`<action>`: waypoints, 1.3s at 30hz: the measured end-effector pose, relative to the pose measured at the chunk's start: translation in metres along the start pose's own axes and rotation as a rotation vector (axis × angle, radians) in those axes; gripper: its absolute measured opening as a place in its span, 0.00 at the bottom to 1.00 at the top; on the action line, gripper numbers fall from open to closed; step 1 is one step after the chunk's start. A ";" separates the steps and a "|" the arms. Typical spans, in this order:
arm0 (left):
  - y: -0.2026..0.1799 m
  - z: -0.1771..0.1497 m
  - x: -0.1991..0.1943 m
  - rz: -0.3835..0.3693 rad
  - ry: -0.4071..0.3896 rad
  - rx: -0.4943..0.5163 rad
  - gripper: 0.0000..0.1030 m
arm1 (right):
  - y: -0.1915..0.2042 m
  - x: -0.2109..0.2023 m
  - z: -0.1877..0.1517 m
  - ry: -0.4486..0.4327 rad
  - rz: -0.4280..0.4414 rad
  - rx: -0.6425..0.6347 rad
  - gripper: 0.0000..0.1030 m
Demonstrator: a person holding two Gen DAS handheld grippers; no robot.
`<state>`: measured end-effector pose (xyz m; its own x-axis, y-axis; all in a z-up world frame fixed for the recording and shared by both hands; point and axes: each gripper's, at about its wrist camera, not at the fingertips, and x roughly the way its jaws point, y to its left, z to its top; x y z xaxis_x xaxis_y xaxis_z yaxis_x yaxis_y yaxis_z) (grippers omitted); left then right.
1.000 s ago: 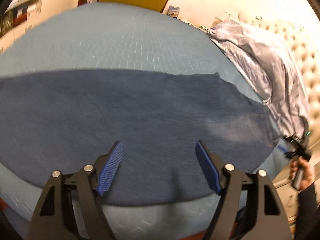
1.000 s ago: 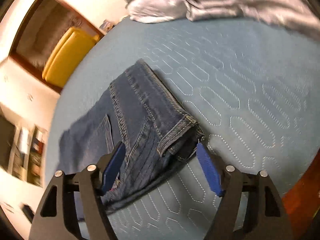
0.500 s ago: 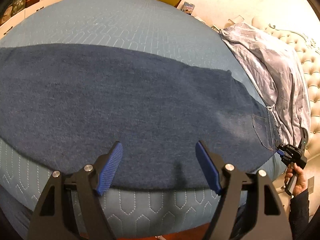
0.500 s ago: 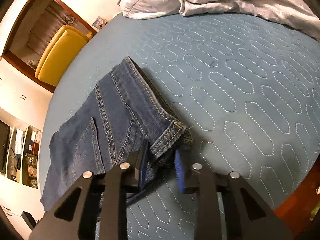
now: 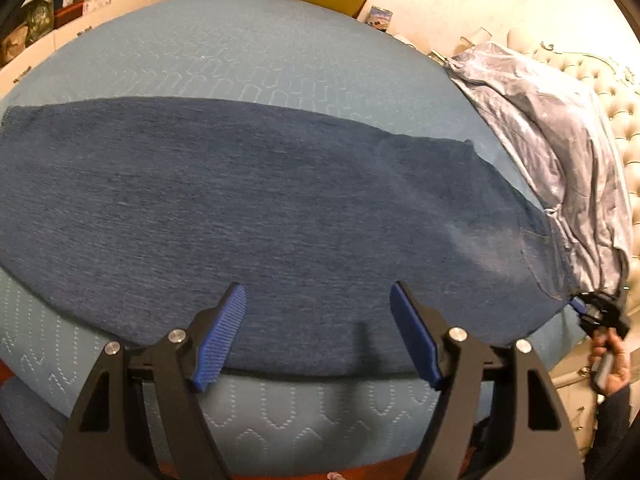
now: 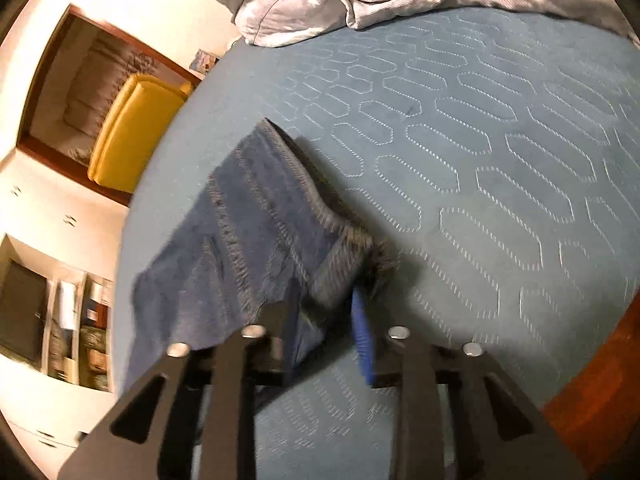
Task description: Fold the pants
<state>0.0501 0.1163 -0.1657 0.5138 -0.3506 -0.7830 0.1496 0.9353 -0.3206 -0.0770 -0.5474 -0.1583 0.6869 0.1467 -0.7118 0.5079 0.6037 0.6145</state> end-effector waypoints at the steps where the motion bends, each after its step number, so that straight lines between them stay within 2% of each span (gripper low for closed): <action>1: 0.001 0.001 -0.001 0.007 -0.010 0.002 0.73 | 0.008 -0.012 -0.004 -0.026 0.016 -0.019 0.88; 2: 0.001 0.001 -0.002 0.011 -0.016 0.001 0.73 | 0.020 -0.030 -0.012 -0.082 0.028 -0.045 0.96; 3: 0.001 0.002 -0.003 0.015 -0.022 0.000 0.73 | 0.031 -0.043 -0.021 -0.116 0.049 -0.074 0.96; 6: 0.002 0.003 -0.004 -0.006 -0.018 -0.003 0.73 | 0.062 -0.056 -0.044 -0.099 0.127 -0.144 0.96; 9: 0.000 0.003 -0.006 0.020 -0.019 0.014 0.73 | 0.100 -0.066 -0.070 -0.216 -0.016 -0.230 0.96; 11: -0.001 0.002 -0.013 0.036 -0.041 0.029 0.73 | 0.132 -0.066 -0.092 -0.308 -0.074 -0.405 0.96; 12: -0.001 0.002 -0.017 0.042 -0.054 0.033 0.73 | 0.147 -0.062 -0.104 -0.325 -0.087 -0.496 0.96; 14: 0.002 0.001 -0.026 0.067 -0.082 0.040 0.73 | 0.167 -0.048 -0.124 -0.296 -0.060 -0.583 0.96; 16: 0.005 0.000 -0.035 0.099 -0.104 0.055 0.73 | 0.180 -0.033 -0.139 -0.221 -0.004 -0.621 0.96; 18: 0.010 -0.001 -0.043 0.119 -0.129 0.063 0.72 | 0.198 -0.020 -0.160 -0.214 -0.025 -0.700 0.95; 20: 0.019 -0.004 -0.050 0.130 -0.139 0.063 0.65 | 0.213 -0.016 -0.184 -0.250 -0.036 -0.804 0.82; 21: 0.024 -0.005 -0.054 0.130 -0.145 0.060 0.64 | 0.221 -0.013 -0.195 -0.280 -0.082 -0.844 0.58; 22: 0.029 -0.006 -0.056 0.130 -0.147 0.054 0.63 | 0.225 -0.011 -0.202 -0.299 -0.089 -0.861 0.40; 25: 0.041 -0.011 -0.061 0.123 -0.146 0.033 0.61 | 0.239 -0.013 -0.221 -0.323 -0.046 -0.916 0.28; 26: 0.044 -0.012 -0.062 0.125 -0.147 0.029 0.61 | 0.245 -0.013 -0.228 -0.334 -0.036 -0.955 0.28; 27: 0.047 -0.013 -0.062 0.127 -0.147 0.024 0.61 | 0.250 -0.016 -0.235 -0.364 -0.025 -0.990 0.29; 28: 0.050 -0.014 -0.063 0.126 -0.145 0.017 0.61 | 0.253 -0.020 -0.239 -0.396 -0.018 -1.001 0.48; 30: 0.055 -0.016 -0.062 0.127 -0.143 0.005 0.61 | 0.257 -0.029 -0.246 -0.453 0.023 -1.006 0.94; 32: 0.058 -0.016 -0.061 0.127 -0.140 -0.005 0.61 | 0.262 -0.033 -0.252 -0.460 0.030 -1.040 0.94; 33: 0.059 -0.016 -0.059 0.128 -0.137 -0.010 0.61 | 0.266 -0.033 -0.257 -0.464 0.029 -1.065 0.87; 34: 0.060 -0.016 -0.058 0.127 -0.134 -0.013 0.61 | 0.269 -0.032 -0.260 -0.468 0.011 -1.088 0.66; 36: 0.060 -0.016 -0.056 0.127 -0.128 -0.013 0.61 | 0.273 -0.031 -0.267 -0.480 -0.001 -1.103 0.44; 37: 0.060 -0.017 -0.055 0.126 -0.128 -0.012 0.61 | 0.274 -0.030 -0.269 -0.491 -0.005 -1.108 0.40; 39: 0.060 -0.017 -0.055 0.125 -0.125 -0.010 0.61 | 0.276 -0.031 -0.275 -0.505 -0.005 -1.127 0.42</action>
<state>0.0162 0.1908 -0.1510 0.6290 -0.2227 -0.7448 0.0703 0.9705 -0.2308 -0.1008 -0.1701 -0.0602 0.9370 -0.0256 -0.3484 -0.0486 0.9781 -0.2026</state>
